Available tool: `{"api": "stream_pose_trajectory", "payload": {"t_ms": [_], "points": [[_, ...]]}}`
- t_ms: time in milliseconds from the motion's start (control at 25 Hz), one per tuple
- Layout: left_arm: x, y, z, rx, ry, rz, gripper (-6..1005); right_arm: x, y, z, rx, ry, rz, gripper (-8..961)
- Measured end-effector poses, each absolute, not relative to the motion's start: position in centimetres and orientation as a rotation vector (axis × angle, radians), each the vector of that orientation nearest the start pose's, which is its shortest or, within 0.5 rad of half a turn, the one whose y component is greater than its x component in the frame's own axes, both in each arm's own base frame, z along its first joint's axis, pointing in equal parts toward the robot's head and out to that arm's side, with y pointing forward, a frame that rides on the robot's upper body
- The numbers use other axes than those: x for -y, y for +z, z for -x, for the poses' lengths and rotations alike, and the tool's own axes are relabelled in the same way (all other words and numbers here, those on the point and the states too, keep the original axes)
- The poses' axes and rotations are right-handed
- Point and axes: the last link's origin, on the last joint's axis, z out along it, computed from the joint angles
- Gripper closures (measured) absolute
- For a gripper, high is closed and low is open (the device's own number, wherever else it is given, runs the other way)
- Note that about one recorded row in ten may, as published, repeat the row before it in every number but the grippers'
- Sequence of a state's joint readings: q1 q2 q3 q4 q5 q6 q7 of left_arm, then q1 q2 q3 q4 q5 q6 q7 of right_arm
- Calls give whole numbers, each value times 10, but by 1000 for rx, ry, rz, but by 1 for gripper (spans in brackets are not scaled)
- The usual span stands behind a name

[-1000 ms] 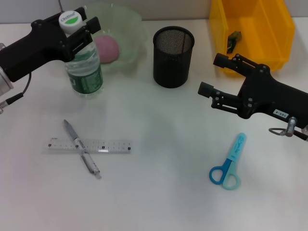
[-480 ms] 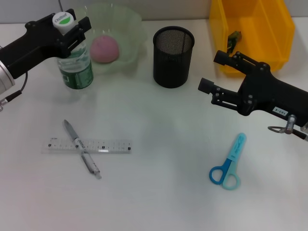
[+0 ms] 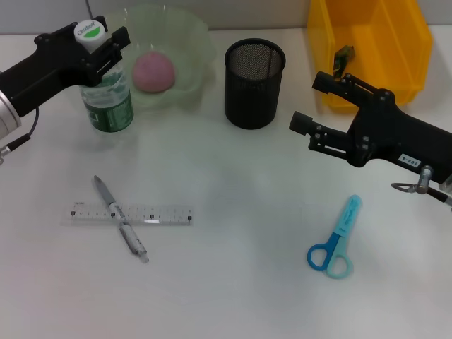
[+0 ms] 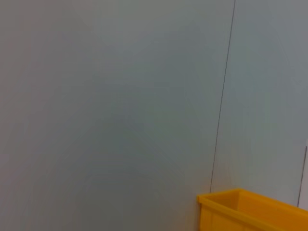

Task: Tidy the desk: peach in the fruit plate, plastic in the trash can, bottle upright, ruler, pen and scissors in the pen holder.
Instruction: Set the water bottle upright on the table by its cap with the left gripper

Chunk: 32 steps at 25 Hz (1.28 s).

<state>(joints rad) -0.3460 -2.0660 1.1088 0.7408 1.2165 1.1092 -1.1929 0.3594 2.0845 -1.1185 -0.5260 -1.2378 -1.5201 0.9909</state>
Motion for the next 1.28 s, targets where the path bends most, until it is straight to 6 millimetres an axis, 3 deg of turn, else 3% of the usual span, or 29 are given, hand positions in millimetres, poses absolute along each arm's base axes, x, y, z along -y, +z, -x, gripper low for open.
{"api": "stream_pose_trajectory", "payload": {"t_ms": [1280], "points": [[-359, 18, 275, 540, -821, 2168, 512, -301, -18, -249, -374, 1152, 2422, 132]]}}
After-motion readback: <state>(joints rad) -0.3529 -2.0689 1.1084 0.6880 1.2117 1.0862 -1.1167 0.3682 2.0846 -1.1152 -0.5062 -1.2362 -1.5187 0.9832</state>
